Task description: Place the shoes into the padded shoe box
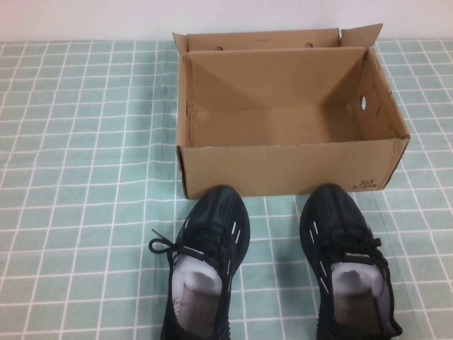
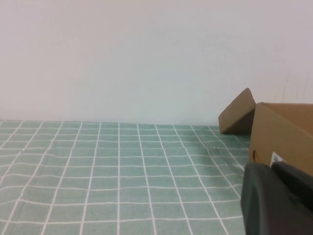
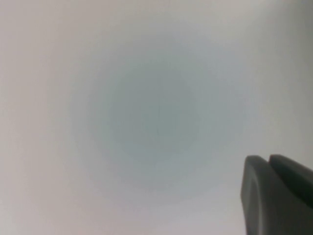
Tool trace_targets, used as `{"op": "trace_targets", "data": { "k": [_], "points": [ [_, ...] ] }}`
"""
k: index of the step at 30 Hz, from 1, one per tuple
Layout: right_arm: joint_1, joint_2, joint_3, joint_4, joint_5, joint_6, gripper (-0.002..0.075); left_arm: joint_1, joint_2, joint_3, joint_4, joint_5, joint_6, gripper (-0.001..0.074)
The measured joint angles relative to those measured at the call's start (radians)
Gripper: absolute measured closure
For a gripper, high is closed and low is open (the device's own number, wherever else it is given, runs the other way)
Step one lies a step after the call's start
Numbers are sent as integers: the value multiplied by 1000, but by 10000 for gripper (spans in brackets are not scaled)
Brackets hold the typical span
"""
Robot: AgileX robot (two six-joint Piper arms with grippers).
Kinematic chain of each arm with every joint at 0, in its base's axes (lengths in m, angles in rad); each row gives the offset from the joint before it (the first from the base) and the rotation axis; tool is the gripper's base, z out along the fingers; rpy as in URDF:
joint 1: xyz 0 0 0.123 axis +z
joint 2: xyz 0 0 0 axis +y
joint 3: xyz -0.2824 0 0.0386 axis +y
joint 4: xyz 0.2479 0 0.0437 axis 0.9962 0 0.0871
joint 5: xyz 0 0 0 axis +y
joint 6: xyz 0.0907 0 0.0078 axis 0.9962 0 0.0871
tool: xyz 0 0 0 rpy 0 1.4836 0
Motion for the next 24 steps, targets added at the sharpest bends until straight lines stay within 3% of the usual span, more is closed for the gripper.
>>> {"op": "trace_targets", "data": {
  "k": [3, 8, 11, 17, 24],
  "points": [
    [0, 0, -35, 91, -77, 102, 734, 0, 0, 0, 0, 0, 0, 739],
    [0, 6, -181, 121, 4, 118, 734, 0, 0, 0, 0, -4, 0, 739],
    [0, 6, -317, 121, 170, 157, 733, 0, 0, 0, 0, -5, 0, 739],
    [0, 47, -569, 121, 734, 196, 734, 0, 0, 0, -2, -5, 0, 739],
    [4, 217, -718, 155, 1122, 194, 734, 0, 0, 0, -2, -5, 0, 739]
  ]
}}
